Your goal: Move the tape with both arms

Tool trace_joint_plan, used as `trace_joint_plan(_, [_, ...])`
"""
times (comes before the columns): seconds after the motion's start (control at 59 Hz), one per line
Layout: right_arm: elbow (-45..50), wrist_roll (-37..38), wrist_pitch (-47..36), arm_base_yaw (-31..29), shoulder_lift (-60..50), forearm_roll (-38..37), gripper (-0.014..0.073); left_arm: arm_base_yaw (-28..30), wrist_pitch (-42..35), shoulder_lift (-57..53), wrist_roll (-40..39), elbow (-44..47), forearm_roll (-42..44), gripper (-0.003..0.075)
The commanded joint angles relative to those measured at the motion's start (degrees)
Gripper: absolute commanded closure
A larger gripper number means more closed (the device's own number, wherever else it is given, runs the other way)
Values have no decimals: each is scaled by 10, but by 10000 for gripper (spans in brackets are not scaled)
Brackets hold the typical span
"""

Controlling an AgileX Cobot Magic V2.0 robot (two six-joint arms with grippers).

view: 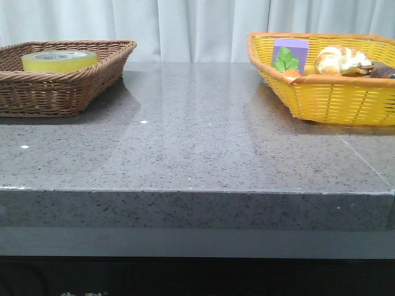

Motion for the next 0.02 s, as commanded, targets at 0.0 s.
trace_joint_plan(0.0, [-3, 0, -48, -3, -13, 1, 709, 0, -44, -10, -4, 4, 1, 741])
